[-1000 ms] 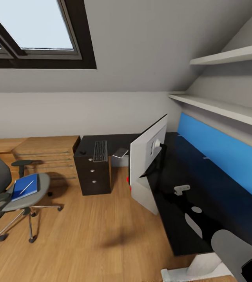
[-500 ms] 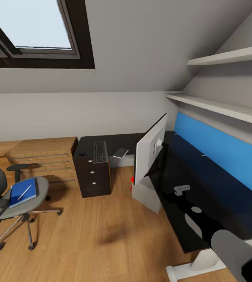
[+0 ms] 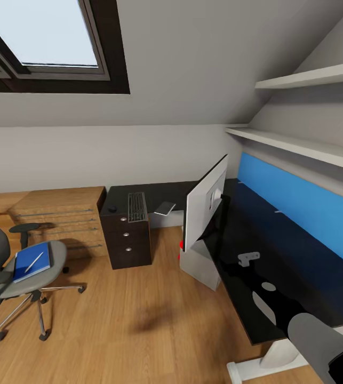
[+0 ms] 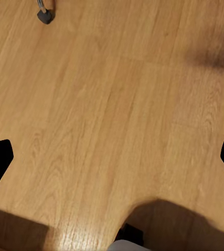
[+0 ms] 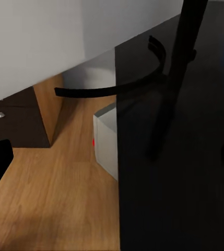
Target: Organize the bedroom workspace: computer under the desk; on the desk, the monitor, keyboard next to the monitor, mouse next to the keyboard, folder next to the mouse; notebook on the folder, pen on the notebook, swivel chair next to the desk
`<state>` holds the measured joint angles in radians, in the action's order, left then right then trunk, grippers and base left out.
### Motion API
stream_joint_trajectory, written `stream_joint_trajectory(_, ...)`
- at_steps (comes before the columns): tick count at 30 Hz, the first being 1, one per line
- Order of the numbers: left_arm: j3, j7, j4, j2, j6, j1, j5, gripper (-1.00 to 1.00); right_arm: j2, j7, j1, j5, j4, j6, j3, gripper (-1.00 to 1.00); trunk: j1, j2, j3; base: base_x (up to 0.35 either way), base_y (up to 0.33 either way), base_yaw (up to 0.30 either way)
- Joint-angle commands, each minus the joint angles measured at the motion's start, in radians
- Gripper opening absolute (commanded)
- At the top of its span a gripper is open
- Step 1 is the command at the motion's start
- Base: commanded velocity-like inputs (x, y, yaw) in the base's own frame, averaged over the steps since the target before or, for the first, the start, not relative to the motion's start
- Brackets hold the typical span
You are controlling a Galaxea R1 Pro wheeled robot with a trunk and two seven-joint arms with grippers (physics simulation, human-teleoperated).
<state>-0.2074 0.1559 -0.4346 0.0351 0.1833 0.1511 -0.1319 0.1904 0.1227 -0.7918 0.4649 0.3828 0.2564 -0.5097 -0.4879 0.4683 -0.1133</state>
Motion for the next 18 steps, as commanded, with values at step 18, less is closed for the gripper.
stream_joint_trajectory(18,0.002,0.001,0.001,0.000,0.004,0.001,-0.011,1.00,0.000,-0.038,-0.001,0.011,-0.103,0.171,-0.001,1.00,0.000,0.002,-0.002,0.000,0.000,0.000)
